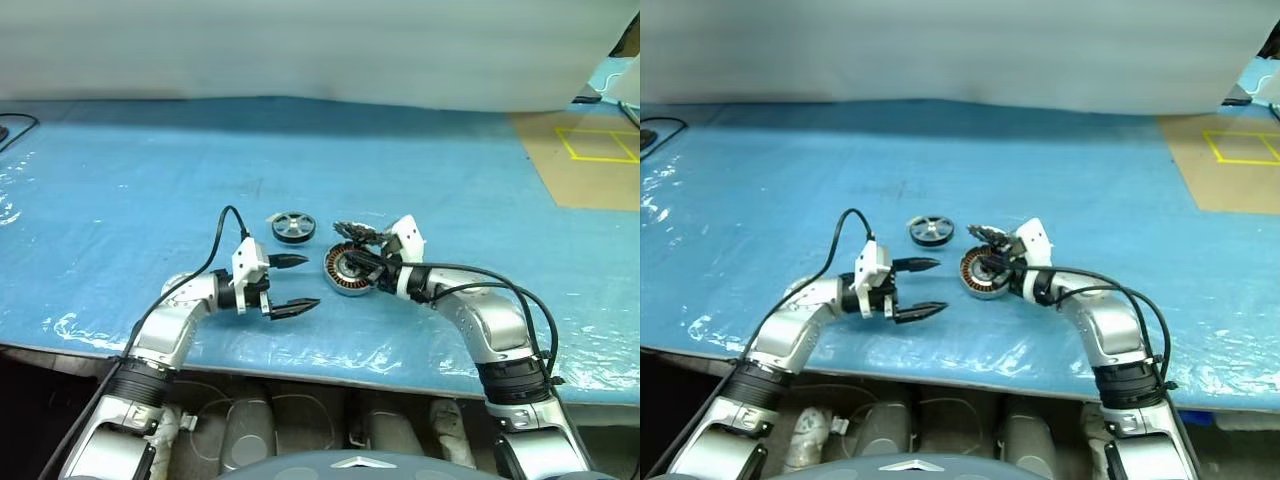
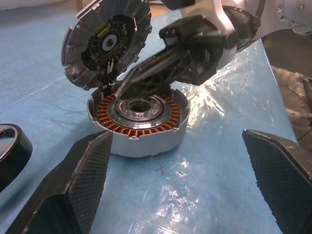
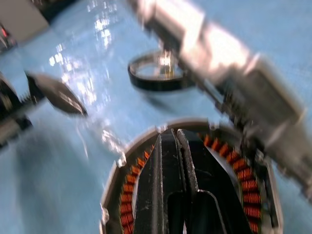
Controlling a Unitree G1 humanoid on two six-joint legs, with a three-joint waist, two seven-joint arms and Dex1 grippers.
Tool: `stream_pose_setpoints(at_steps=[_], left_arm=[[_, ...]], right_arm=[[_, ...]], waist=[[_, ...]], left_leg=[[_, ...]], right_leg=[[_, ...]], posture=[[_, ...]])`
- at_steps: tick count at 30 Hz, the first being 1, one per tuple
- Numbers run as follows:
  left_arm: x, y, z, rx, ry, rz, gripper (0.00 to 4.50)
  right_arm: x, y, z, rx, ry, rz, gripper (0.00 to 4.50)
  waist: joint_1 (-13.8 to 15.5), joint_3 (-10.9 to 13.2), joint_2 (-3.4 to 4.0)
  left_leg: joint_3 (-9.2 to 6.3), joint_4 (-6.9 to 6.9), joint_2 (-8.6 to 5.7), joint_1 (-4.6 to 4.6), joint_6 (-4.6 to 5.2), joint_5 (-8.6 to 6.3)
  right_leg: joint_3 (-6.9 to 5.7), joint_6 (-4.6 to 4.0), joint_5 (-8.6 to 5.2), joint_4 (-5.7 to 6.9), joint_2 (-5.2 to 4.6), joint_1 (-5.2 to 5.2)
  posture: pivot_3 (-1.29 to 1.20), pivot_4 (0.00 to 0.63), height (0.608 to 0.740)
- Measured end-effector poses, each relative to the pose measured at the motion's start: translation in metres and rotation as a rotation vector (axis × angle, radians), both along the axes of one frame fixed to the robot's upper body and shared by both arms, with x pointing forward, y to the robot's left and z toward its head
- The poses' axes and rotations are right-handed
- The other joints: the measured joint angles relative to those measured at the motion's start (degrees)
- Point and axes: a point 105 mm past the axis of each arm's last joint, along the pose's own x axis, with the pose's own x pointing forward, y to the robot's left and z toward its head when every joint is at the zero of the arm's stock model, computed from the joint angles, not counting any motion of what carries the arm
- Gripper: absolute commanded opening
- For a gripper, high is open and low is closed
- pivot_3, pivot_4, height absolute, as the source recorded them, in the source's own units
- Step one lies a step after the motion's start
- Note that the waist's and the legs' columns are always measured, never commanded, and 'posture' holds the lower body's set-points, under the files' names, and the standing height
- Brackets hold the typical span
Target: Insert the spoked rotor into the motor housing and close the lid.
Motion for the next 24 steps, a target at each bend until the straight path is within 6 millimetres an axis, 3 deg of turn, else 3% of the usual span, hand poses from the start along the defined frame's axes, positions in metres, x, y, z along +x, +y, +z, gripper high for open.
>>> stream_pose_setpoints(at_steps=[4, 12, 19, 24], left_arm=[[0.001, 0.0, 0.001, -0.004, 0.006, 0.005, 4.5], [0.007, 0.005, 0.004, -0.008, -0.004, 0.04, 4.5], [0.049, 0.058, 0.031, 0.004, -0.033, 0.265, 4.5], [0.082, 0.06, 0.065, 0.002, -0.116, 0.291, 4.5]], right_arm=[[0.001, -0.006, 0.016, 0.012, -0.04, 0.013, 0.01], [-0.012, -0.005, 0.0, -0.06, -0.002, 0.074, 0.01], [-0.047, -0.028, -0.01, -0.209, 0.027, 0.164, 0.01], [-0.055, -0.041, -0.011, -0.264, 0.033, 0.166, 0.01]], waist=[[0.05, 0.0, 0.0], [0.08, 0.01, 0.0], [0.36, 0.01, 0.0], [0.76, 0.05, -0.07]], left_leg=[[0.0, -0.02, 0.01, 0.0, 0.0, 0.0], [0.0, -0.02, 0.01, 0.0, 0.0, 0.0], [-0.01, -0.02, -0.03, 0.0, 0.0, 0.0], [-0.03, 0.04, 0.0, -0.01, 0.0, 0.0]], right_leg=[[0.0, -0.02, -0.01, -0.02, 0.0, 0.01], [0.0, 0.27, -0.18, -0.02, 0.0, 0.01], [-0.01, 0.33, -0.2, -0.12, 0.0, 0.07], [-0.02, 0.36, -0.19, -0.1, 0.0, 0.09]], posture=[[0.0, 0.15, 0.74], [0.0, 0.15, 0.74], [0.0, 0.15, 0.74], [0.0, 0.15, 0.74]])
